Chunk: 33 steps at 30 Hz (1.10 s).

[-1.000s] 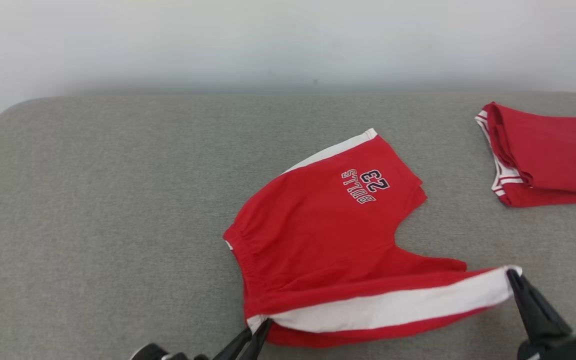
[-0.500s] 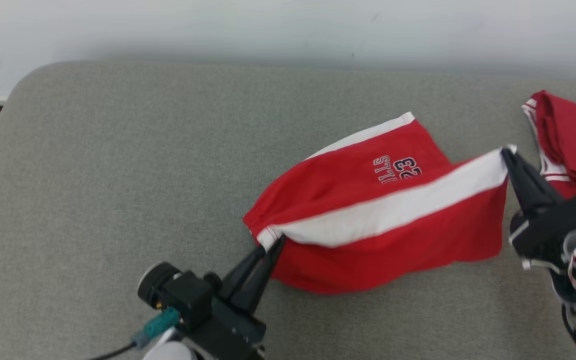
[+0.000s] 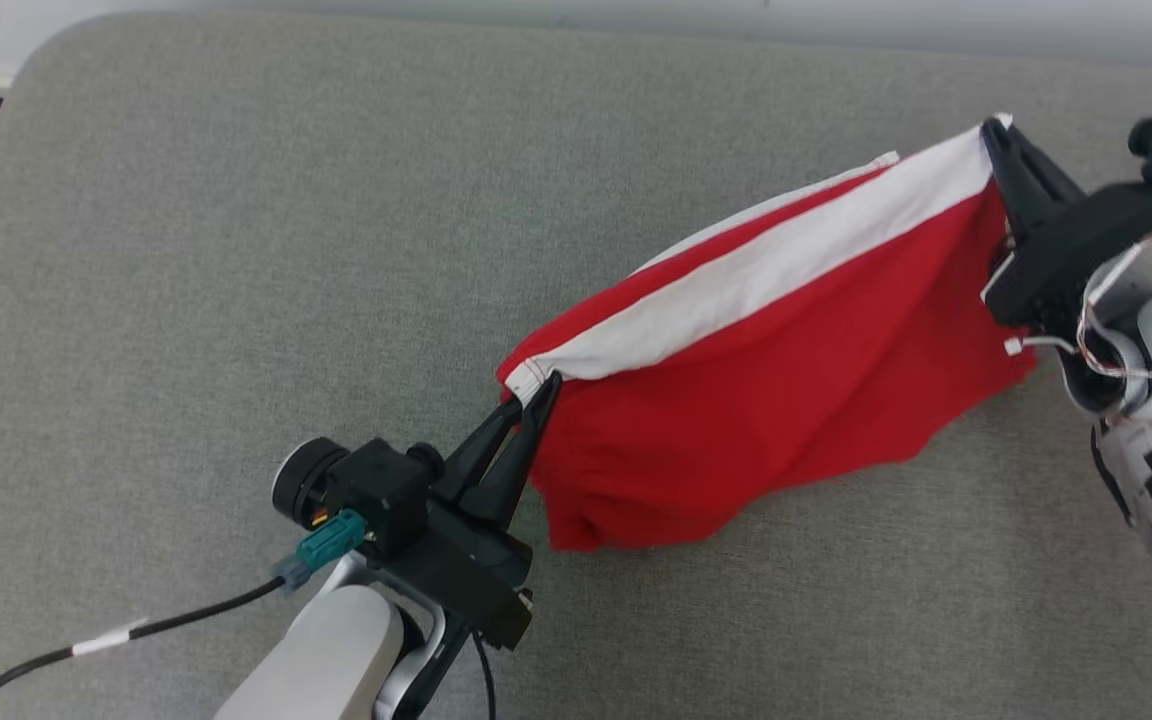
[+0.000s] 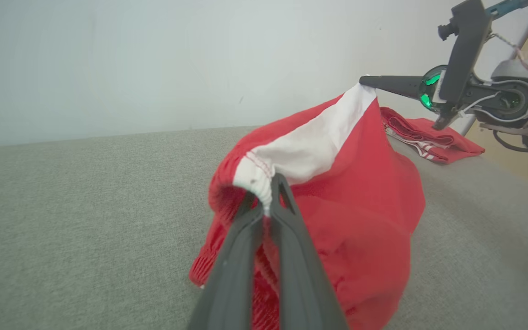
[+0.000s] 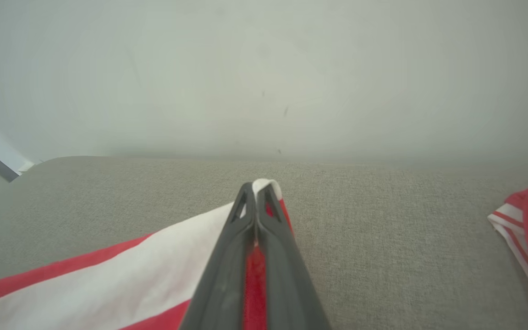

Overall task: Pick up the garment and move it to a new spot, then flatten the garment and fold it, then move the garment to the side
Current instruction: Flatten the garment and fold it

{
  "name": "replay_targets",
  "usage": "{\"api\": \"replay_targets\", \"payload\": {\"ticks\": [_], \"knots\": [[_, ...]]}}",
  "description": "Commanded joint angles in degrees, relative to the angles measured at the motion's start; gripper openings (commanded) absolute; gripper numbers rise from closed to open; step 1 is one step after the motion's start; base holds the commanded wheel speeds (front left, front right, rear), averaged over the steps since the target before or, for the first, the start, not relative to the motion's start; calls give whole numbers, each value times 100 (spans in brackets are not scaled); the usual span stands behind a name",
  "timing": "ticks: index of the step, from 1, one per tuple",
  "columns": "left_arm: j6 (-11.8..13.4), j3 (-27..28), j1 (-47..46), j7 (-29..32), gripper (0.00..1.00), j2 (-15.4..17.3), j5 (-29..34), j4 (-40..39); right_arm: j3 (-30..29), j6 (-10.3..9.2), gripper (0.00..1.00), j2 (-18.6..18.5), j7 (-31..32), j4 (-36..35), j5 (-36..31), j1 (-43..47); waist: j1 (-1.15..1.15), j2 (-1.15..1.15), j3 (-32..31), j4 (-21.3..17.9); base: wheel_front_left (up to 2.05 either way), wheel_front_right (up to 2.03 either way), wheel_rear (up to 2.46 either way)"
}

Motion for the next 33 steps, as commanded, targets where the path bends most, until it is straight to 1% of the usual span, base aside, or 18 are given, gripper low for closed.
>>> {"api": "replay_targets", "payload": {"ticks": [1,5,10,11,12,13,14,15,21,24,30,33], "knots": [[6,-21,-104,-18,0,-46,-70,66,54,-17,0,27,-56,194,-50,-167,-1,-1,169,83,0,0,0],[7,-28,-282,-18,0,-135,-56,209,291,-17,0,111,-144,840,-100,-622,-1,-1,324,169,0,0,0],[7,-32,-382,-18,0,-190,-50,314,584,-17,0,175,-324,1268,10,-906,-1,-1,399,194,0,0,0],[7,-18,-385,-18,0,-193,-49,331,646,-17,6,182,-360,1321,45,-936,-1,-1,394,187,0,0,0],[7,5,-389,-18,0,-187,-40,360,710,-17,47,193,-408,1355,71,-960,-1,-1,386,179,0,0,0],[7,72,-384,-18,10,-182,-10,397,776,-17,100,205,-466,1389,110,-976,-1,-1,364,164,0,0,0],[7,99,-369,-18,49,-179,37,420,834,-17,100,214,-503,1422,149,-984,-1,-1,345,148,0,0,0],[7,124,-357,-18,100,-189,58,425,893,-17,100,219,-522,1446,192,-993,-1,-1,323,131,0,0,0],[7,262,-195,-18,100,-199,166,458,1181,-17,100,160,-671,1508,413,-980,-1,-1,166,59,0,0,0],[7,455,-65,-18,100,-218,288,396,1345,-17,100,82,-764,1511,562,-911,-1,-1,60,36,0,0,0],[12,1142,354,-18,100,-340,766,191,1712,-17,100,-155,-972,1479,808,-583,-1,-1,-186,86,0,0,0],[86,1552,617,-17,100,-404,1064,-29,1859,-17,100,-286,-1072,1466,938,-369,-1,-1,-303,124,0,0,0]]}}
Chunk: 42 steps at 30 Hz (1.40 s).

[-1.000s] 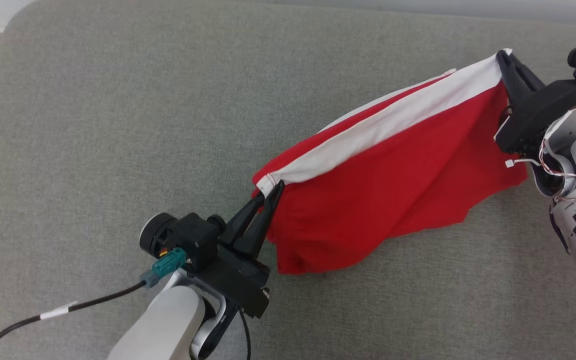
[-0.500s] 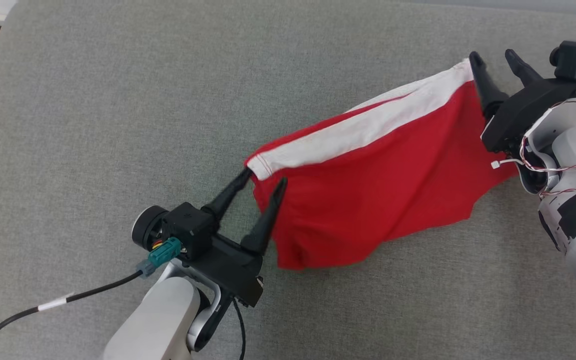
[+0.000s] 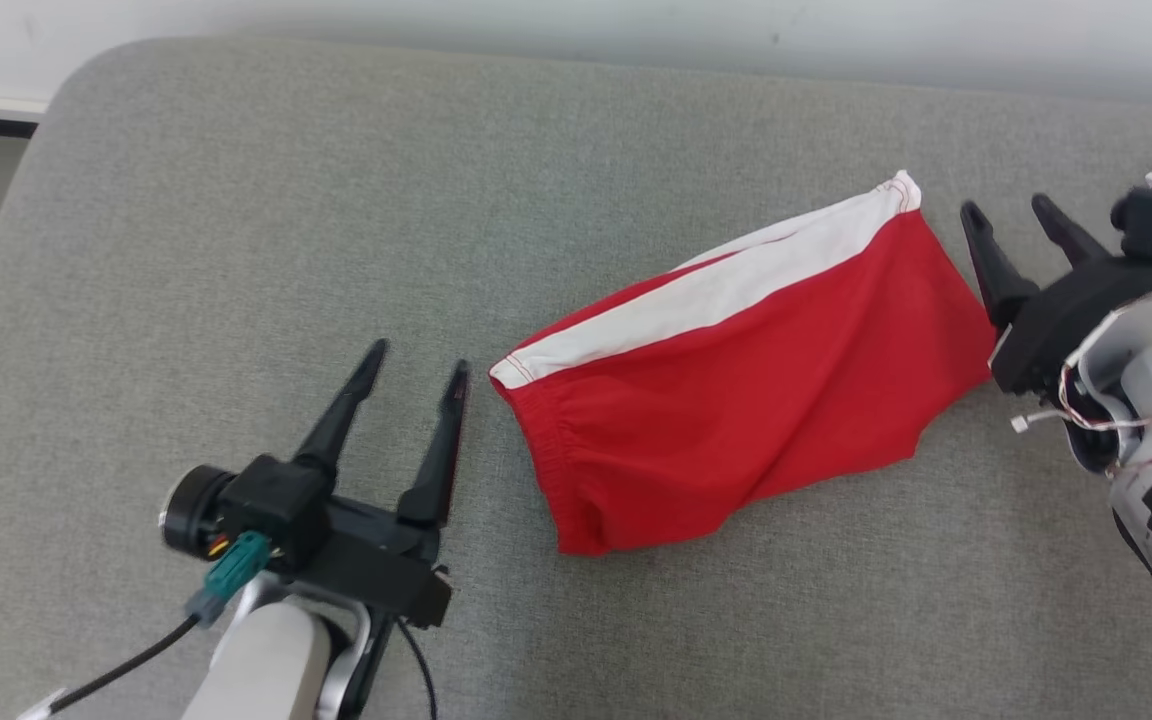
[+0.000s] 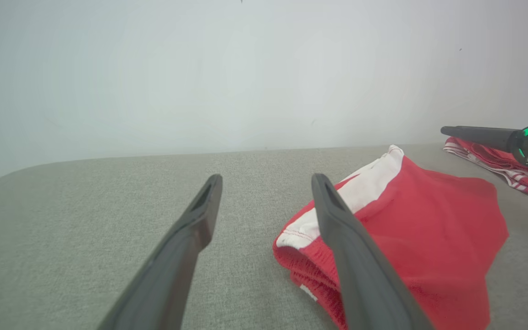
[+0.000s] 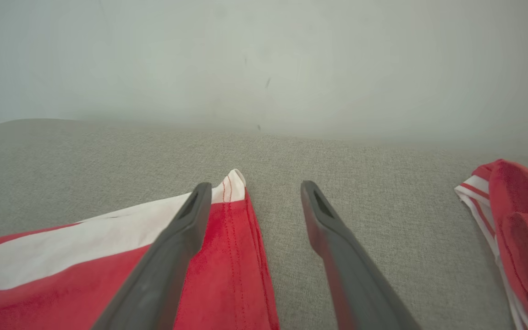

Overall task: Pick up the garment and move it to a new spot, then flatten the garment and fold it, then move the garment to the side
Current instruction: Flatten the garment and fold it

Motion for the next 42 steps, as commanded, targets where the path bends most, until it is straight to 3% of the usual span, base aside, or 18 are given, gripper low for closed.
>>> {"api": "replay_targets", "payload": {"ticks": [1,9,15,25,27,28,42], "knots": [[54,199,189,-18,100,-41,174,-130,58,-17,100,-58,-70,-6,83,149,1,0,-125,53,0,0,0],[404,1193,872,-18,100,-183,854,-713,284,-17,100,-237,-216,145,386,571,1,0,-287,158,0,0,0],[607,1791,1469,-18,100,-349,1077,-988,456,-17,100,-148,-256,291,504,741,1,0,-329,161,0,0,0],[483,2256,2007,-18,100,-577,1226,-1130,744,-17,100,92,235,734,731,893,1,0,-343,239,0,0,0],[486,2261,2023,-18,100,-600,1264,-1154,779,-17,25,129,326,781,780,913,1,0,-369,248,0,0,0],[499,2257,2044,-18,100,-607,1281,-1159,794,-17,0,148,352,792,808,924,1,0,-387,245,0,0,0],[361,2441,2298,-18,100,-622,1372,-996,786,-17,0,95,-97,353,1292,1227,1,0,-927,-168,0,0,0]]}}
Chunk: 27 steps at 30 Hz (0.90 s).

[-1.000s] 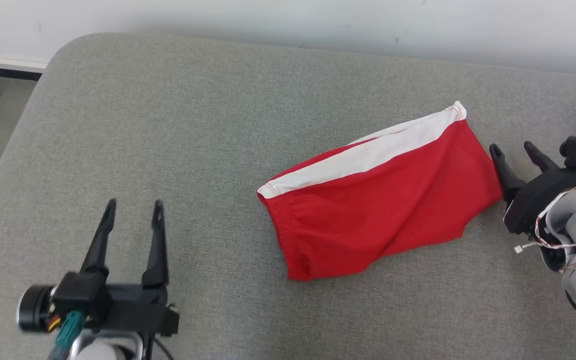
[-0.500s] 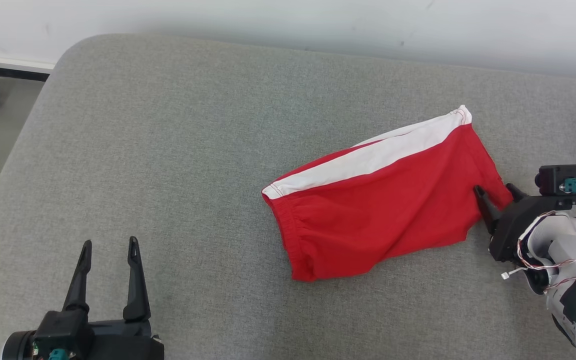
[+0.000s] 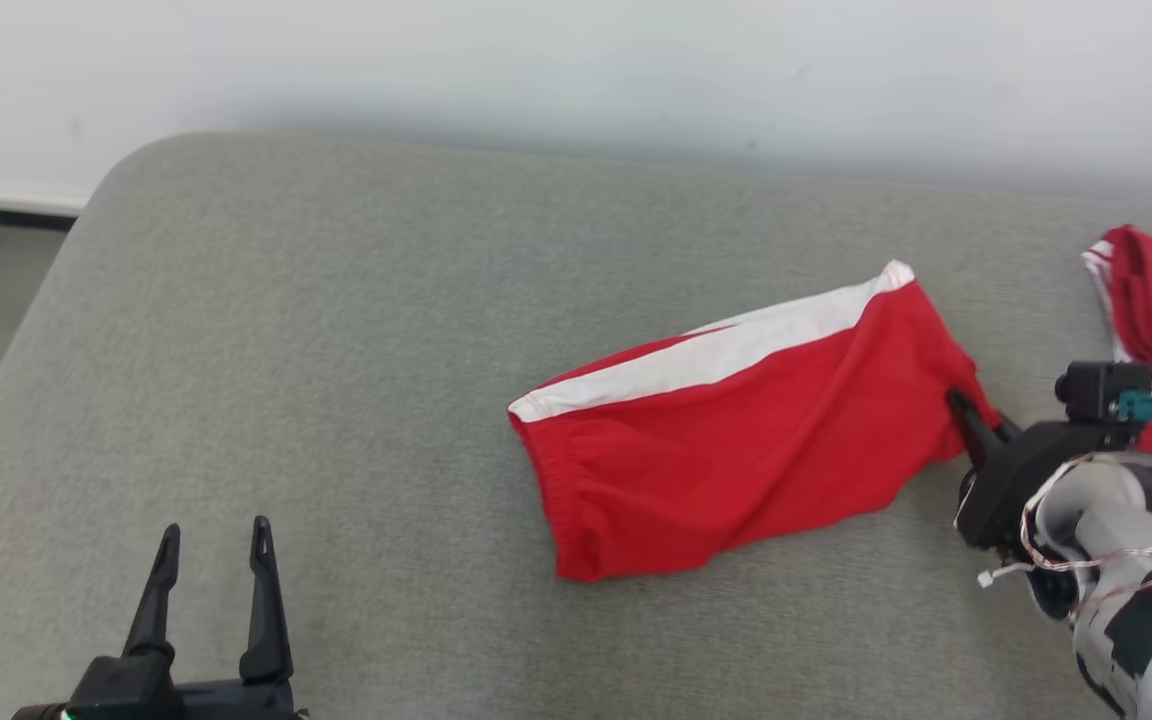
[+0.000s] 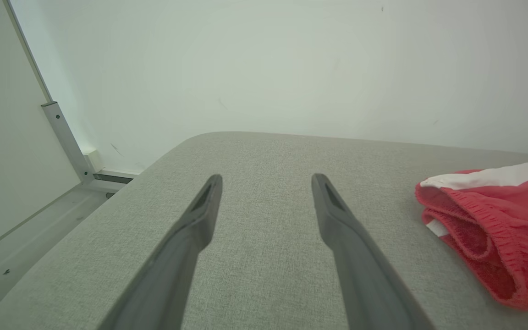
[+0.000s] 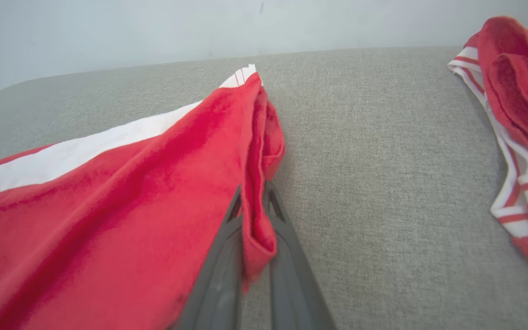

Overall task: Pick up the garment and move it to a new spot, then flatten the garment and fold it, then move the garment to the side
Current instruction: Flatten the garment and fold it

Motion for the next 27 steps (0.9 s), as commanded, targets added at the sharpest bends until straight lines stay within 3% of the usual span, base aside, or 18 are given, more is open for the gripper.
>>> {"api": "replay_targets", "payload": {"ticks": [1,13,21,22,23,27], "knots": [[-10,36,88,-18,100,-8,29,-9,38,-17,0,-43,-63,-96,57,143,0,0,-160,-199,0,0,0],[-55,202,253,-18,100,-10,173,-60,7,-17,0,-551,-467,-1263,296,1459,0,0,-359,-629,0,0,0],[-50,192,321,-18,100,-11,205,-98,-382,-17,0,-463,-560,-1549,170,2241,0,0,-376,-743,0,0,0],[-46,190,322,-18,100,-11,197,-98,-426,-17,72,-465,-558,-1546,109,2280,0,0,-377,-749,0,0,0],[-47,185,325,-18,100,-11,215,-91,-478,-17,100,-473,-564,-1525,43,2301,0,0,-382,-750,0,0,0],[-46,172,330,-18,100,-11,321,-79,-704,-17,100,-501,-576,-1517,-172,2254,0,0,-432,-738,0,0,0]]}}
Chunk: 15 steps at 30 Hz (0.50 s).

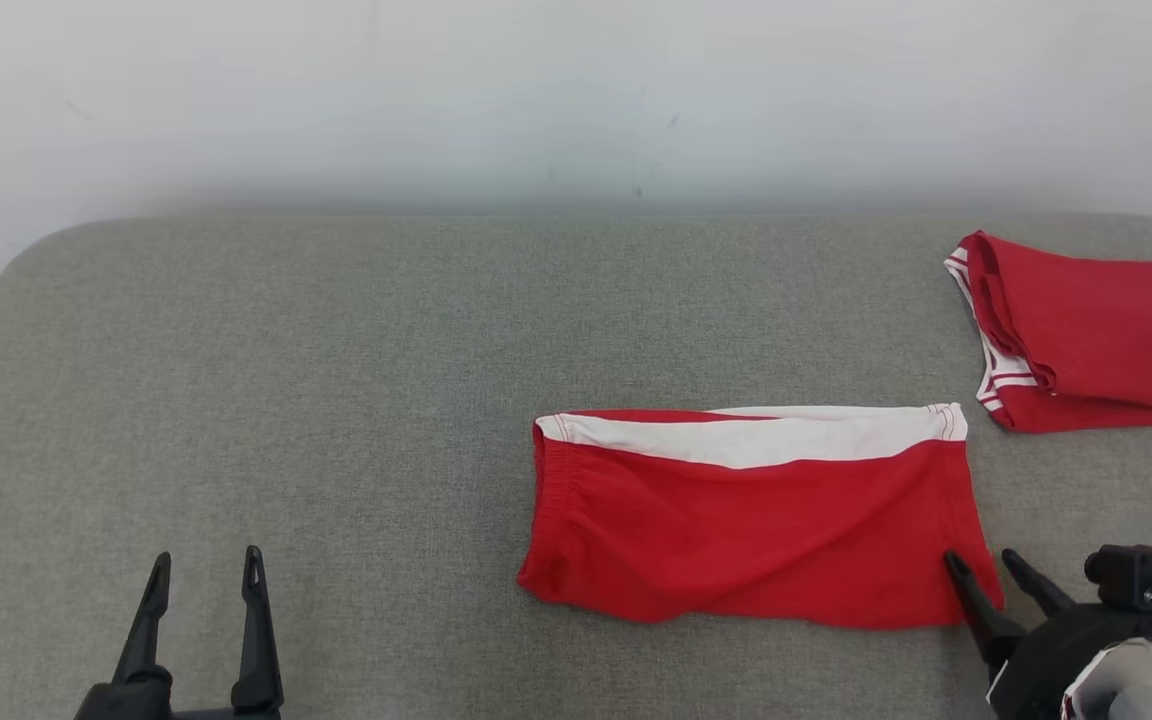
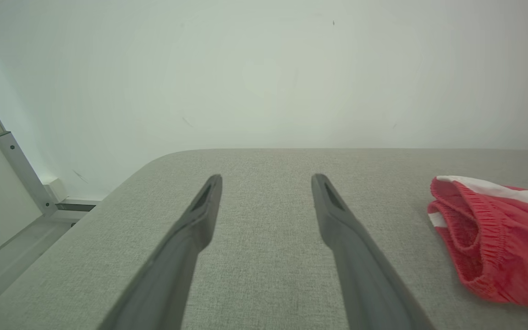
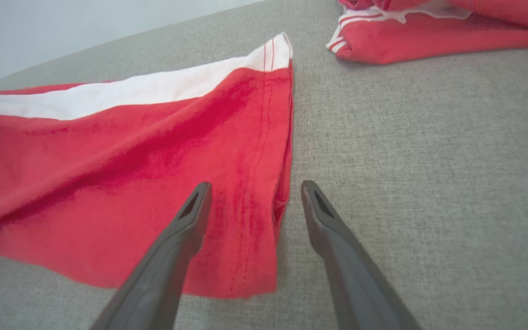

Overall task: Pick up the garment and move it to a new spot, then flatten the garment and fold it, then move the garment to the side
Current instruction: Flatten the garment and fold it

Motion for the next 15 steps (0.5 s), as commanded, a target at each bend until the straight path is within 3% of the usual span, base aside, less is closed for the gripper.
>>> {"api": "replay_targets", "payload": {"ticks": [1,6,15], "knots": [[6,14,63,-18,100,-7,35,-16,-82,-17,100,-29,-20,4,-88,-58,0,0,-25,9,0,0,0],[-9,15,64,-18,100,4,94,-49,-266,-17,100,-47,162,150,-280,-282,0,0,-33,48,0,0,0],[30,-88,-38,-18,100,45,255,-17,-420,-17,100,238,766,896,-633,-791,0,0,68,250,0,0,0]]}}
